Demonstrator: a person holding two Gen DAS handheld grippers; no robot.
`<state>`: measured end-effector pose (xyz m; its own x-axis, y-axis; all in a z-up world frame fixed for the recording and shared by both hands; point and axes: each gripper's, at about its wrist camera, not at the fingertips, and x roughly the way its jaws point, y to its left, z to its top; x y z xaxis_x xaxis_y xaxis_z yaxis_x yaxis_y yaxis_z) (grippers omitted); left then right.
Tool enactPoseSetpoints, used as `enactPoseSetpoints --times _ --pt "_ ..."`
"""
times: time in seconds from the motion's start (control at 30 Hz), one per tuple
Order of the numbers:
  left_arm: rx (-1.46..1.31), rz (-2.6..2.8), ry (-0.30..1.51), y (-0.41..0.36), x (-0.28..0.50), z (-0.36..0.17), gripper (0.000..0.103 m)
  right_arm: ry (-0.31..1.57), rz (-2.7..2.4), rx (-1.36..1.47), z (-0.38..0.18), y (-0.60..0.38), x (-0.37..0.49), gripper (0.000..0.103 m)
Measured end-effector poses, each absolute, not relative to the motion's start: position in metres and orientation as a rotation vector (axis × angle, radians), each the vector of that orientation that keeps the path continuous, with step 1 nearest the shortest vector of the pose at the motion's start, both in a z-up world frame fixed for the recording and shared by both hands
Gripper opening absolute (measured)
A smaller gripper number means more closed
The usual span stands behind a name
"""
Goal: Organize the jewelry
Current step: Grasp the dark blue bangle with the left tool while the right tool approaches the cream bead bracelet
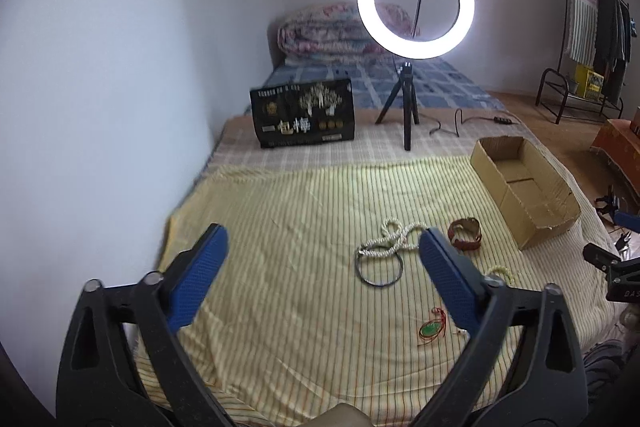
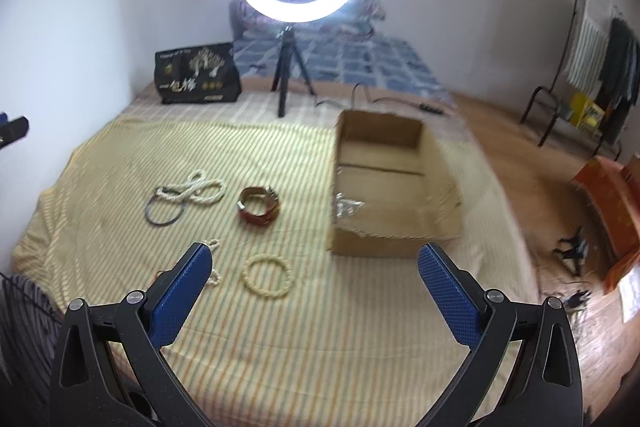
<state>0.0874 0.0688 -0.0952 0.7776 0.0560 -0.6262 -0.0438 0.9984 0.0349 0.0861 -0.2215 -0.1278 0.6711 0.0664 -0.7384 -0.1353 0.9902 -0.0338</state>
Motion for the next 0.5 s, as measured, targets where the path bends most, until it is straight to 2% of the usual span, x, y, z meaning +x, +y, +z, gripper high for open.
enactPoseSetpoints --times 0.07,0.13,0.27,0.5 --pt "-0.015 0.040 0.725 0.074 0.096 -0.108 0.083 0.852 0.129 -0.077 -0.136 -0.219 0.094 0.099" --pt "-0.048 0.029 0.769 0.078 0.105 -0.120 0.075 0.884 0.146 -0.060 -0.145 -0.217 0.103 0.090" --pt "-0.089 0.005 0.858 0.082 0.121 -0.149 0.059 0.957 0.162 -0.031 -0.169 -0.215 0.116 0.080" --pt "-0.170 -0.059 1.005 0.085 0.152 -0.199 0.044 1.131 0.146 0.019 -0.222 -0.224 0.138 0.054"
